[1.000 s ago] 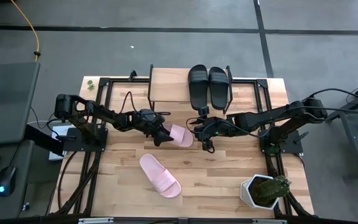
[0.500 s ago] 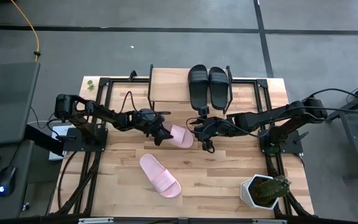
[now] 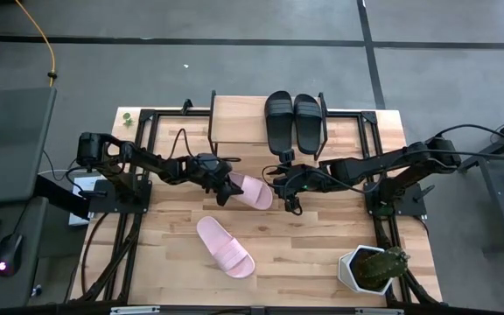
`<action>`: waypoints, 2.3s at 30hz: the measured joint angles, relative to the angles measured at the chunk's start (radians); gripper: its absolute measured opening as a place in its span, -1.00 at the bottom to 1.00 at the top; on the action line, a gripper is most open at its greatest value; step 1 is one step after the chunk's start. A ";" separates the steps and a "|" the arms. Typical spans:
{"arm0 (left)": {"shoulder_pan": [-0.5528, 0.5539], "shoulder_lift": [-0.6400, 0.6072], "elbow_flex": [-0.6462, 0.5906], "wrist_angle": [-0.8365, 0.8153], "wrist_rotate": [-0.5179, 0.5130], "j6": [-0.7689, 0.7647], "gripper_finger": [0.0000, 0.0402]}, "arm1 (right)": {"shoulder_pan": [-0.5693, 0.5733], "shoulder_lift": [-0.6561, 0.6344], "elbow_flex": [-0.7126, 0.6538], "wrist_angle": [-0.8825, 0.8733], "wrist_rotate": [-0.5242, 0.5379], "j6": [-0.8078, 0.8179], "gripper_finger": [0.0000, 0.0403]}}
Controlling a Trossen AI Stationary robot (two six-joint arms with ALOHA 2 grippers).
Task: Pick and place slides into the shelf
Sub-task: Put the top pink slipper on the shelf
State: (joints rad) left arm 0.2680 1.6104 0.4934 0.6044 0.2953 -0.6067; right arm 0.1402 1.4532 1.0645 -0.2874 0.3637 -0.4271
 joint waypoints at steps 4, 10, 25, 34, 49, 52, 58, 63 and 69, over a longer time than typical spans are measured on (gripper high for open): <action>0.000 0.000 0.000 0.000 0.009 0.000 -0.97 | 0.000 0.000 0.000 0.000 0.000 0.000 -0.25; 0.000 0.000 0.000 0.000 0.052 0.005 -0.97 | 0.000 0.000 0.000 0.000 0.000 0.000 -0.25; -0.001 -0.001 0.150 -0.286 0.227 0.150 -0.99 | 0.000 0.000 0.000 -0.015 0.011 0.003 -0.25; -0.016 -0.001 0.294 -0.555 0.180 0.271 -1.00 | 0.000 0.000 0.000 -0.019 0.012 0.003 -0.25; -0.113 -0.008 0.541 -0.943 0.161 0.437 -1.00 | 0.000 0.000 0.000 -0.031 0.037 0.008 -0.25; -0.112 -0.020 0.589 -1.032 0.146 0.470 -1.00 | 0.000 0.000 0.000 -0.038 0.053 0.008 -0.25; -0.111 -0.052 0.663 -1.140 0.120 0.519 -1.00 | 0.003 0.000 0.000 -0.050 0.124 0.036 -0.25; -0.110 -0.101 0.721 -1.236 0.092 0.549 -1.00 | 0.032 0.000 0.000 -0.056 0.266 0.001 -0.25; -0.096 -0.148 0.794 -1.313 0.079 0.558 -1.00 | 0.090 0.000 0.000 -0.025 0.389 -0.055 -0.25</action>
State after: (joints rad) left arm 0.1717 1.4619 1.2878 -0.7087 0.3741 -0.0483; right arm 0.2300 1.4532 1.0645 -0.3120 0.7528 -0.4820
